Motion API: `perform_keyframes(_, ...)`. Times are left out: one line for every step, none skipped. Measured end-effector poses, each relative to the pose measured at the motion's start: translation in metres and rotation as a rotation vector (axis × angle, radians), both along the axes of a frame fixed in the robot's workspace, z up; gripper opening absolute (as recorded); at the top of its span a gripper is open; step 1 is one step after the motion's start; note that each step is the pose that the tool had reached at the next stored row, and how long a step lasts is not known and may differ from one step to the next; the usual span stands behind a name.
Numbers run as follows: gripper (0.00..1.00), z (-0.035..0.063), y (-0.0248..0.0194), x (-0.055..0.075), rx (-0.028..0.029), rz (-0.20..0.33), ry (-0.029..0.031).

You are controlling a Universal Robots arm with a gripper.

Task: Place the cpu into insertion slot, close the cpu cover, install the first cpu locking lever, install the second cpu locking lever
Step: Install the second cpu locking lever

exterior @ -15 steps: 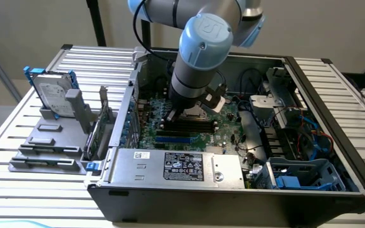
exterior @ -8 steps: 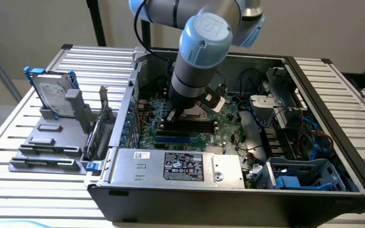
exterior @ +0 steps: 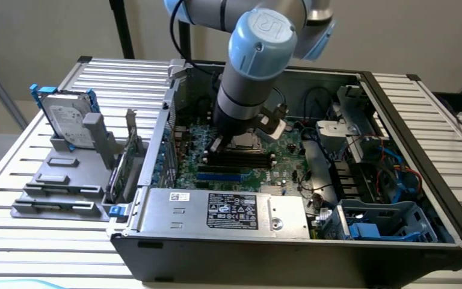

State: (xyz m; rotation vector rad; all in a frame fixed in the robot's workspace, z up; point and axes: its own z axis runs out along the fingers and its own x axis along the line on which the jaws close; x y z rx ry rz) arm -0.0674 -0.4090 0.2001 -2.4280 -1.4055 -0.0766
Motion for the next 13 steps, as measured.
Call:
perform_keyframes(0.11,0.0025,0.0,0.0,-0.0006,0.0,0.0005)
perform_keyframes(0.11,0.0055,0.0,0.0,-0.0009,0.0,0.0009)
perform_keyframes(0.11,0.0085,0.0,0.0,-0.0011,0.0,0.0011)
perform_keyframes(0.11,0.0107,0.0,0.0,-0.0011,0.0,0.001)
perform_keyframes(0.11,0.0109,0.0001,0.0001,-0.0022,0.0,0.0009)
perform_keyframes(0.11,0.011,0.0,0.0001,-0.0029,0.0,0.0009)
perform_keyframes(0.11,0.011,0.0,0.0,-0.003,0.0,0.001)
perform_keyframes(0.11,0.011,0.0,0.0,-0.0031,0.0,0.0009)
perform_keyframes(0.11,0.0111,0.0,0.0,-0.0033,0.0,0.0011)
perform_keyframes(0.11,0.0111,0.0,0.0,-0.0033,0.0,0.001)
perform_keyframes(0.11,0.0111,0.0,0.0,-0.0033,0.0,0.0011)
perform_keyframes(0.11,0.0111,0.0,0.0,-0.0033,0.0,0.0011)
perform_keyframes(0.11,0.0111,0.0,0.0,-0.0033,0.0,0.001)
